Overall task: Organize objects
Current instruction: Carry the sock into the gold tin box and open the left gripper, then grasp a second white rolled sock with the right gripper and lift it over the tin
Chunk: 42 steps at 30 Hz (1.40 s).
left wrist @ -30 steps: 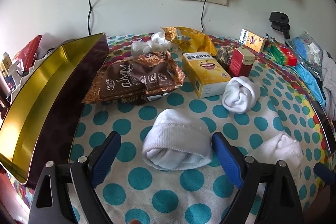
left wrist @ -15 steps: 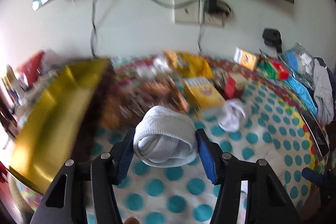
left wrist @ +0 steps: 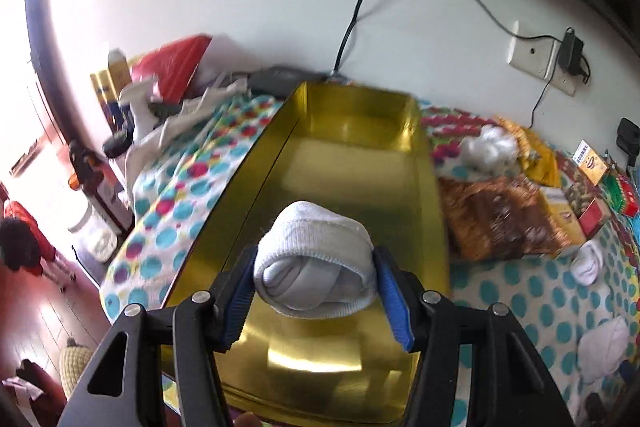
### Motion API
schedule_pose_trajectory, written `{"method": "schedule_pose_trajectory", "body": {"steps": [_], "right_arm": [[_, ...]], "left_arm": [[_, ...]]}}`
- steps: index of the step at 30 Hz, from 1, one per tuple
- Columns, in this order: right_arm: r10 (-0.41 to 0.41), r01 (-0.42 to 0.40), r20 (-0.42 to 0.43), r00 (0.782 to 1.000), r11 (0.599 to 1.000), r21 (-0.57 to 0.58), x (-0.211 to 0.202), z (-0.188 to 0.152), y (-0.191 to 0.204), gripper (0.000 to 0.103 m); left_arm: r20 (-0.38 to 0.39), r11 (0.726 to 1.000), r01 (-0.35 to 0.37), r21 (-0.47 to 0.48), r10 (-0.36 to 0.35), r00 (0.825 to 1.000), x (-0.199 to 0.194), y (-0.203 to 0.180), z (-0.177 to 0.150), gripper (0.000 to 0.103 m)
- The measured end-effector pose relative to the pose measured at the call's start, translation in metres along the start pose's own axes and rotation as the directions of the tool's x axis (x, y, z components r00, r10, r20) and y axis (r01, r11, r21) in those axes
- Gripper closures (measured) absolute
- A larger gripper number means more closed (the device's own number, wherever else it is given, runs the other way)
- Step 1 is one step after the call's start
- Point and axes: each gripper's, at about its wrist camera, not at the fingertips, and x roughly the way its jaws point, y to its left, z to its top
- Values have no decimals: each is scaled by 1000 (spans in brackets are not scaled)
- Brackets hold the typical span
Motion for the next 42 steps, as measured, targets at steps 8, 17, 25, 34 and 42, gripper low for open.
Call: {"method": "schedule_pose_trajectory", "body": {"steps": [8,17,25,34,42], "right_arm": [[-6,6,-3,1000,1000,-9,0,0,4,0],[-8,8,0,1000,1000,-12,-1,1,6,0],[-4,5,23,1000,1000,-14,2,13,9,0],[32,-33,29,999,999,20,19,32,10,0],[78,-76,29,997,994,-74,29,44,45,60]], "left_arm": [[-33,1000,-22,-6,22,999,16,6,-14,45],[-13,1000,14,-8,-14,1000,13,5,-17,19],[171,998,44,38,-49,984,-71,6,-43,18],[215,989,115,95,-133,967,-108,-17,-114,18],[166,978,188,90,-201,965,-99,-23,-125,18]]}}
